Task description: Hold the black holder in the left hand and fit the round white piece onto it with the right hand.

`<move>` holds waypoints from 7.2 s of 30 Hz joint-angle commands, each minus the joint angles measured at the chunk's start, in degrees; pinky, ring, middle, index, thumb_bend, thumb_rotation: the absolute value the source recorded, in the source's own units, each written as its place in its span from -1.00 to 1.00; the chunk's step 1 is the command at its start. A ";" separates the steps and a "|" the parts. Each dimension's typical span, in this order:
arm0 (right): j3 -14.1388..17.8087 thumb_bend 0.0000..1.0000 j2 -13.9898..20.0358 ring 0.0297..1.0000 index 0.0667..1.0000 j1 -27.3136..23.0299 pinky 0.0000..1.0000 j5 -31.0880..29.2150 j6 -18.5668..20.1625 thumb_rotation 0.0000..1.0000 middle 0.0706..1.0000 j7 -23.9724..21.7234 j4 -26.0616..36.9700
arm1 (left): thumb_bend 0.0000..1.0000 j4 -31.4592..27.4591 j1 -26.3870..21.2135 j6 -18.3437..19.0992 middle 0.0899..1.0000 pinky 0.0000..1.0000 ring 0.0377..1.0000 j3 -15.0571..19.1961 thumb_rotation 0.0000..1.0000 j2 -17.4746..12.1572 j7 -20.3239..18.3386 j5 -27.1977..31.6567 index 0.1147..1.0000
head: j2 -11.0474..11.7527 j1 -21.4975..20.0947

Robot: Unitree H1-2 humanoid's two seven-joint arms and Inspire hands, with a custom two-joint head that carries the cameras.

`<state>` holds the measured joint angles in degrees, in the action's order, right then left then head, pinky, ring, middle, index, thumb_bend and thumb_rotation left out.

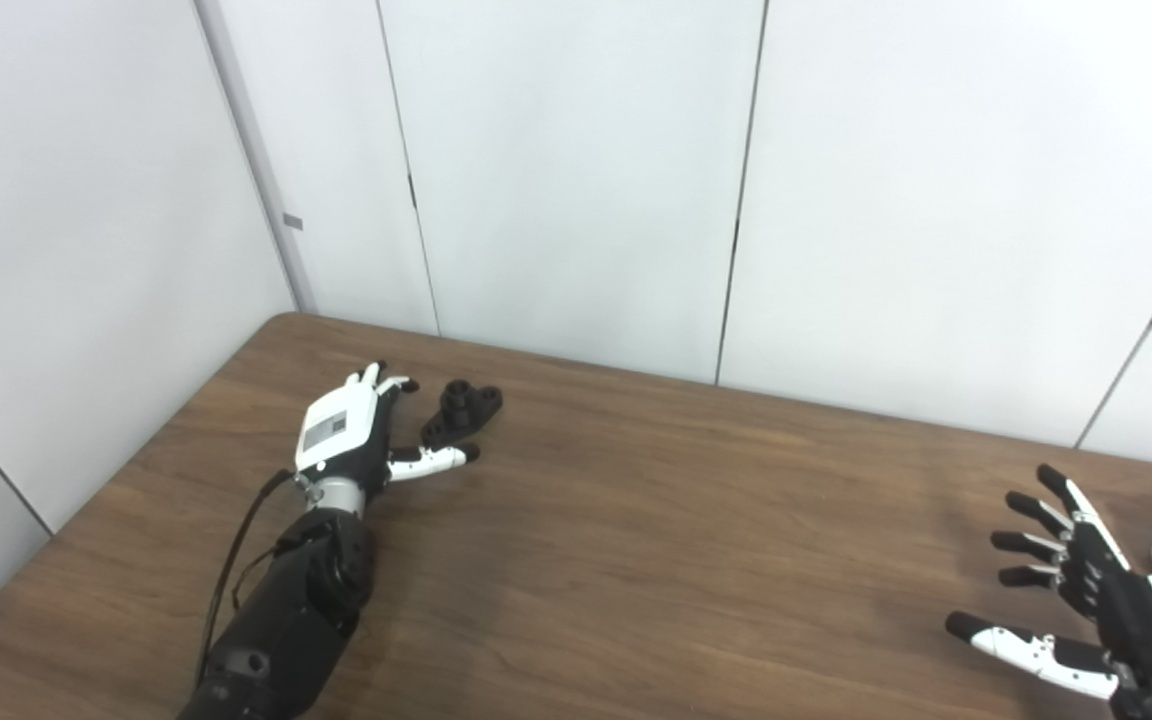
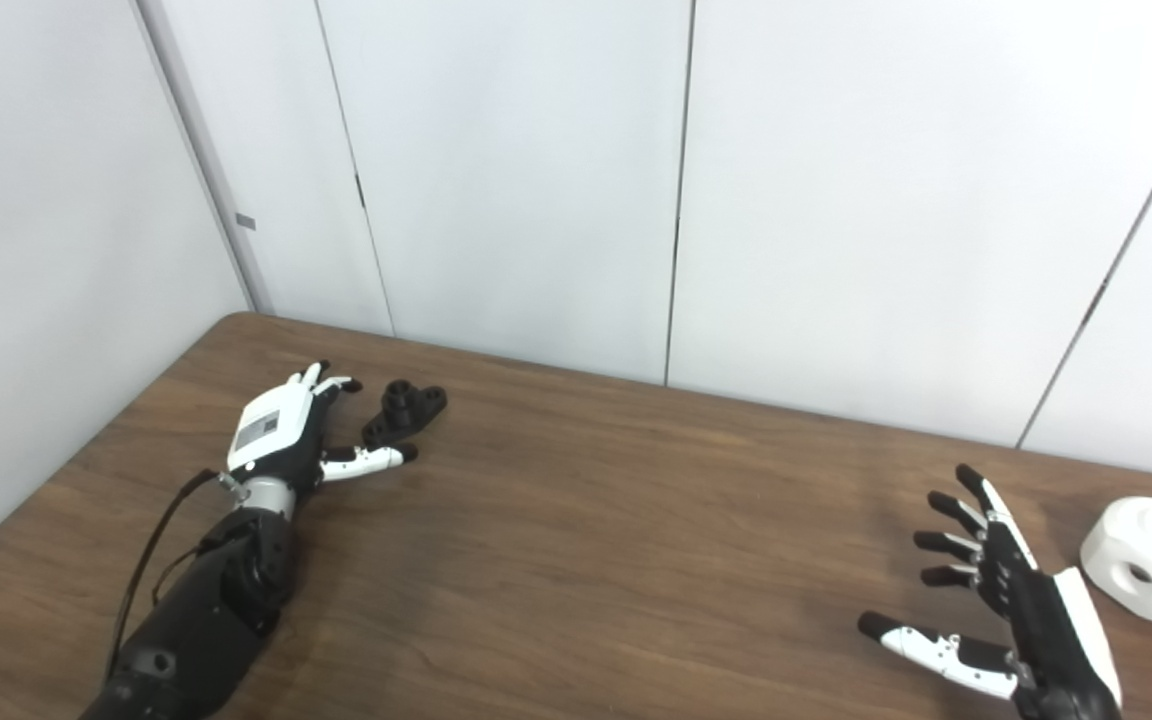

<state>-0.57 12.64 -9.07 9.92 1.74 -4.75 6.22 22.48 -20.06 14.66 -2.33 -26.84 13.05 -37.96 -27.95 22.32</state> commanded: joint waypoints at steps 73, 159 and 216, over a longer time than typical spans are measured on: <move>1.95 0.12 1.84 0.49 0.91 -1.29 0.24 -0.97 0.92 -1.00 0.74 -0.67 4.54 | 0.75 16.43 -7.08 2.46 0.84 0.78 0.95 -8.26 -0.39 2.38 2.34 6.77 0.00 | -3.48 -1.14; 1.43 0.29 1.29 0.45 0.84 -3.51 0.20 3.79 -7.10 -0.54 0.68 3.00 -2.34 | 0.05 -0.35 1.47 -39.28 0.70 0.62 0.90 -26.79 -0.88 10.02 -18.79 6.27 -0.18 | -9.59 -22.94; 10.79 0.96 20.76 0.85 0.86 -11.84 0.52 13.74 10.31 -0.34 0.93 -0.05 -6.17 | 0.05 6.19 1.85 -32.93 0.54 0.59 0.69 -33.00 -0.89 4.84 -4.93 -10.74 -0.17 | -0.92 -46.73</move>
<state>10.54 31.23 -18.35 23.72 12.21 -4.59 -0.47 23.16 -23.90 -21.95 -34.32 -18.17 11.49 -45.35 -28.83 -24.35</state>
